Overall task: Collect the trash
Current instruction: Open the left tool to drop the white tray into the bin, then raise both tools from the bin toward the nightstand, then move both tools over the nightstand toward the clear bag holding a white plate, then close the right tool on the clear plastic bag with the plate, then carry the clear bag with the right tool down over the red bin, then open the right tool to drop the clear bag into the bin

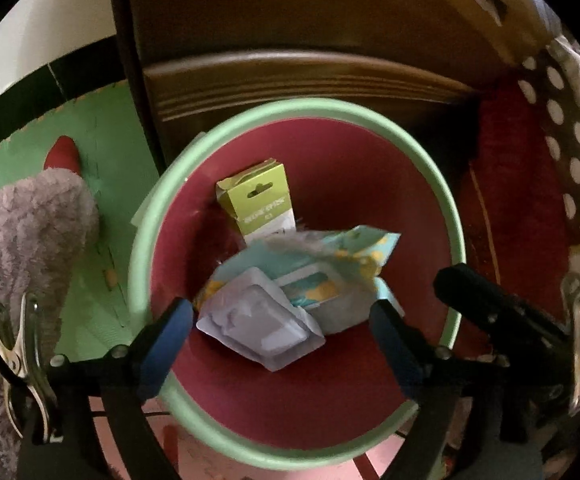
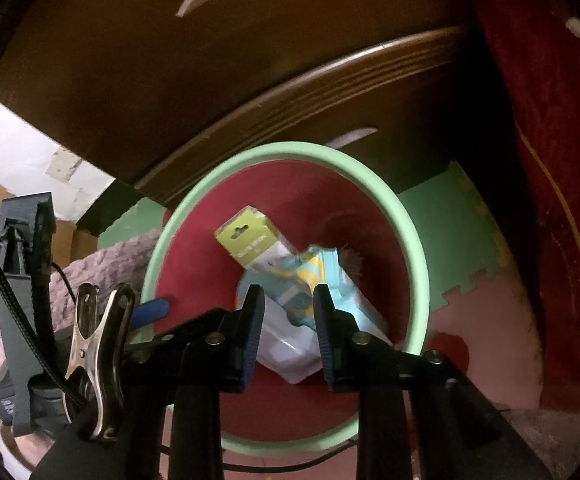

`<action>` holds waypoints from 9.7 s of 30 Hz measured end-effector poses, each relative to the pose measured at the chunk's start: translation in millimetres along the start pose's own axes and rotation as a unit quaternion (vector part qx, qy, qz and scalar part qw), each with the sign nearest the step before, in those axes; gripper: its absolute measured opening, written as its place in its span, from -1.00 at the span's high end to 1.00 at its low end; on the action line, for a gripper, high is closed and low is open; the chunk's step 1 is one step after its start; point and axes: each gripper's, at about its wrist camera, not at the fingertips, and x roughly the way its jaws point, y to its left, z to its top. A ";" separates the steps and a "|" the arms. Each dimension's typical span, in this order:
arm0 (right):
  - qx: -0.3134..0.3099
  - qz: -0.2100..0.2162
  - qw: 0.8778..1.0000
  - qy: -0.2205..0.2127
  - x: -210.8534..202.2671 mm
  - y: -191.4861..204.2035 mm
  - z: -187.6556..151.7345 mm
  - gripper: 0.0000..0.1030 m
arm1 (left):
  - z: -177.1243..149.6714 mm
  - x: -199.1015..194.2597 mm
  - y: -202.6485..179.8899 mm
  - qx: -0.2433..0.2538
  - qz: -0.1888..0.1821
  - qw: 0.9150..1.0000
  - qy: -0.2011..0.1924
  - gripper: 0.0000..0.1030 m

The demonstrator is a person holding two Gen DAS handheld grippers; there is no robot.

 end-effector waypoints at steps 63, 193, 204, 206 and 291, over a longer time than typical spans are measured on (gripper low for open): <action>-0.148 0.025 0.966 -0.209 -238.9 83.0 133.0 0.35 | 140.2 -281.7 -70.8 0.077 0.005 0.963 -0.258 -0.81; -0.080 0.222 0.960 -0.150 -210.1 72.9 166.4 0.81 | 178.4 -254.1 -61.6 0.083 -0.039 0.964 -0.249 0.51; -0.061 0.249 0.954 -0.155 -210.6 67.8 143.6 0.82 | 136.2 -267.5 -52.9 0.065 -0.066 0.965 -0.245 0.60; -0.058 0.257 0.952 -0.156 -216.5 63.4 131.5 0.82 | 126.9 -271.8 -51.5 0.061 -0.071 0.965 -0.246 0.60; 0.103 0.087 0.989 -0.053 -25.4 -32.6 37.4 0.79 | 22.8 -61.9 -69.4 0.070 -0.023 0.993 -0.088 0.58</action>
